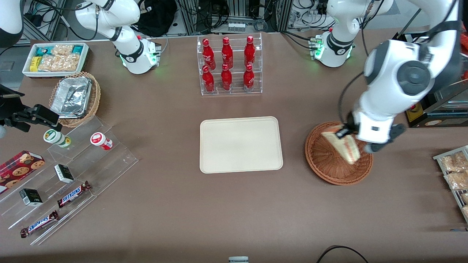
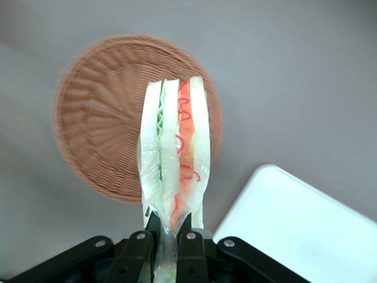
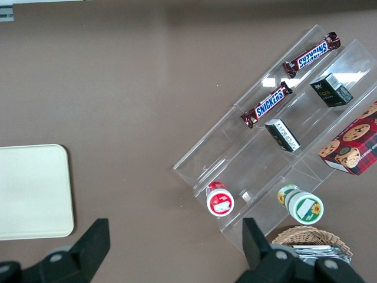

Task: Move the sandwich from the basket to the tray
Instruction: 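Carry the sandwich with the left gripper over the cream tray and lower it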

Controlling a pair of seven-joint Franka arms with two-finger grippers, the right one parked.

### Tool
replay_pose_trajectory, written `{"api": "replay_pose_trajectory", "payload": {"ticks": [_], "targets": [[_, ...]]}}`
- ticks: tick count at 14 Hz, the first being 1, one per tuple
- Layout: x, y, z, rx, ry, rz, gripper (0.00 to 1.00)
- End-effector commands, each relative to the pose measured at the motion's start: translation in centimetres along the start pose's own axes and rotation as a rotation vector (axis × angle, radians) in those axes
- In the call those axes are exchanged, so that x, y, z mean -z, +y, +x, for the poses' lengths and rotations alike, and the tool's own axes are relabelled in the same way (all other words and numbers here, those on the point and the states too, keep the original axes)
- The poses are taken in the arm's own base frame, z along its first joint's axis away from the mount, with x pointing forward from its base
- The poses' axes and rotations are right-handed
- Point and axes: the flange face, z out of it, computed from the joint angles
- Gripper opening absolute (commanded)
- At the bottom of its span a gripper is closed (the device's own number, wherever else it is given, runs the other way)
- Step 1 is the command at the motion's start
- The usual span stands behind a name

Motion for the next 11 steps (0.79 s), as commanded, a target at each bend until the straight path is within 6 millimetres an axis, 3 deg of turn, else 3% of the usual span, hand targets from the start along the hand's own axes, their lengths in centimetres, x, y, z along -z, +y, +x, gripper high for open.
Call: {"api": "replay_pose_trajectory", "payload": {"ticks": [1, 7, 11], "targets": [[-3.0, 5.4, -3.6, -0.142, 0.028, 0.088, 0.11], [-8.7, 13.9, -11.9, -0.307, -0.016, 0.065, 0.12], [-14.3, 19.9, -17.3, -0.314, -0.036, 0.035, 0.12]]}}
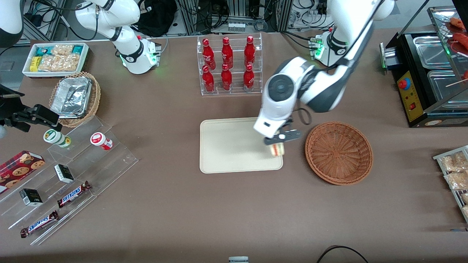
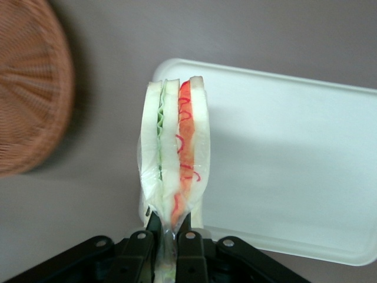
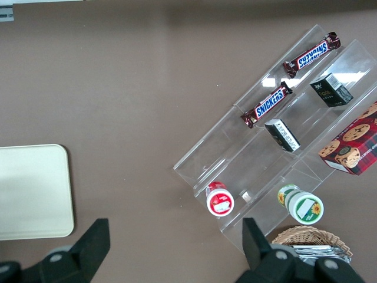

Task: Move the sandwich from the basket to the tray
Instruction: 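Carry the sandwich with the left gripper over the cream tray and lower it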

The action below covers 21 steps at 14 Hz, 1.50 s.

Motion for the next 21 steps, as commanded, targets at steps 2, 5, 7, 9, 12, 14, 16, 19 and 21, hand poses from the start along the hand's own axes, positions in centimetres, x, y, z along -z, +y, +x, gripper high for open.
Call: {"api": "replay_pose_trajectory", "payload": {"ticks": [2, 5, 7, 9, 12, 14, 16, 19, 21], "targets": [[-4.2, 6.4, -1.8, -0.020, -0.001, -0.050, 0.12], [-6.3, 8.2, -3.7, -0.052, -0.018, -0.045, 0.12], [-7.5, 9.1, -4.6, -0.074, -0.015, -0.049, 0.12], [-8.7, 9.1, -4.4, -0.083, -0.007, -0.036, 0.12], [-9.9, 9.2, -4.4, -0.094, -0.005, -0.019, 0.19], [-9.9, 9.2, -4.2, -0.092, 0.000, -0.030, 0.41], [-9.7, 9.4, -4.1, -0.094, 0.010, -0.046, 0.68], [-8.4, 9.0, -3.8, -0.090, 0.022, -0.048, 1.00], [-5.2, 8.0, -4.2, -0.082, 0.034, -0.026, 1.00]]}}
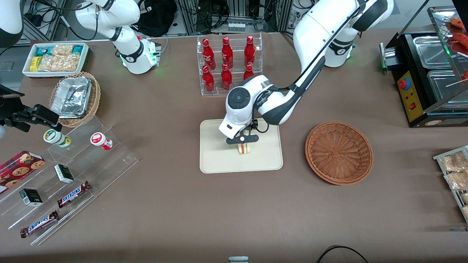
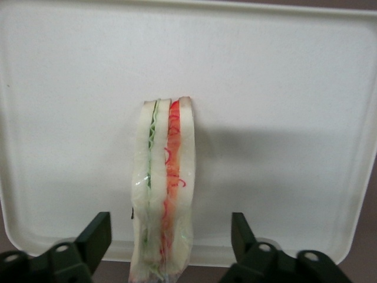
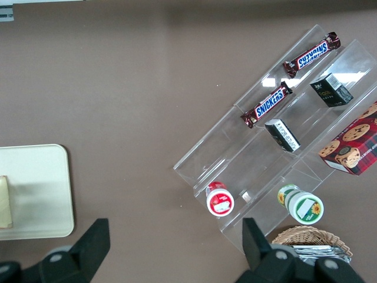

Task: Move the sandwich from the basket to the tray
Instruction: 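Open the left gripper to release the sandwich and raise it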

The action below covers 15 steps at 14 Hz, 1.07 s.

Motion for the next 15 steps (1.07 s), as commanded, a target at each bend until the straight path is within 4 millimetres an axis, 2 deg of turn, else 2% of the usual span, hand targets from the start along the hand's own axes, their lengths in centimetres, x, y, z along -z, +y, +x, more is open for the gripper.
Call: {"api": "replay_pose_trajectory", "payload": {"ticks": [1, 2, 4, 6, 7, 9, 10, 12, 15], "targets": [[5.3, -1.0, -0.6, 0.016, 0.033, 0.044, 1.00], [7.3, -1.6, -0.9, 0.023, 0.038, 0.058, 1.00], [12.2, -4.9, 0.8, 0.086, 0.071, 0.092, 1.00], [16.9, -7.5, 0.9, 0.146, 0.070, 0.089, 1.00], [19.1, -10.4, 2.3, 0.203, 0.056, 0.084, 1.00], [22.9, -14.3, 2.8, 0.256, 0.047, 0.089, 1.00], [24.7, -17.2, 3.7, 0.265, 0.044, 0.102, 1.00], [27.6, -21.9, 4.1, 0.226, 0.010, 0.136, 1.00], [30.5, -27.7, 4.7, 0.179, -0.019, 0.147, 1.00]]}}
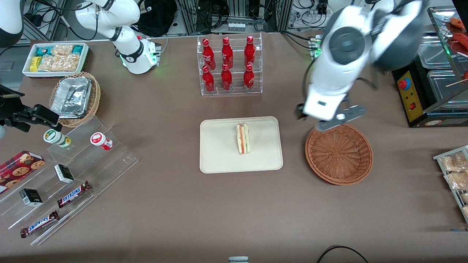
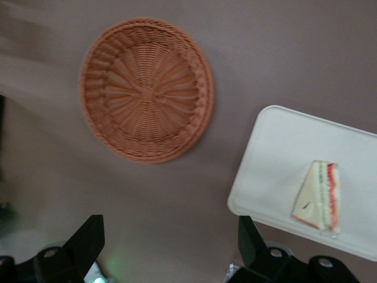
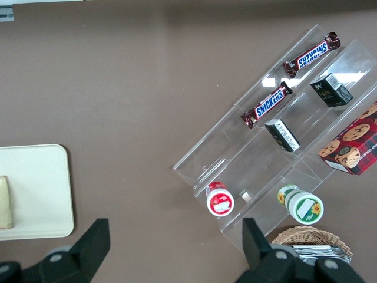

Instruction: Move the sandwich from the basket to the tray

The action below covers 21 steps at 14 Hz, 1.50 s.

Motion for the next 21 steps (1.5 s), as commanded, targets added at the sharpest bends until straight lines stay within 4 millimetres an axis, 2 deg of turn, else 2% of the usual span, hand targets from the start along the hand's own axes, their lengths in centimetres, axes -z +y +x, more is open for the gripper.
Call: {"api": "replay_pose_trajectory", "payload": {"ticks": [1, 4, 8, 10, 15, 17, 18, 19, 20, 21], "targets": [[1.1, -4.9, 0.8, -0.068, -0.031, -0.004, 1.00], [2.2, -10.0, 1.5, -0.140, -0.048, -0.020, 1.00], [3.6, -15.4, 2.6, -0.234, -0.038, -0.059, 1.00], [3.4, -17.9, 4.1, -0.225, -0.049, -0.065, 1.00], [3.5, -18.2, 4.7, -0.214, -0.038, -0.070, 1.00], [3.4, -19.7, 5.5, -0.217, -0.041, -0.083, 1.00], [3.9, -18.0, 4.5, -0.290, -0.033, -0.083, 1.00], [3.6, -18.9, 4.8, -0.277, -0.041, -0.083, 1.00], [4.0, -17.4, 3.8, -0.313, -0.033, -0.078, 1.00], [3.9, -18.1, 4.1, -0.299, -0.037, -0.074, 1.00]]}}
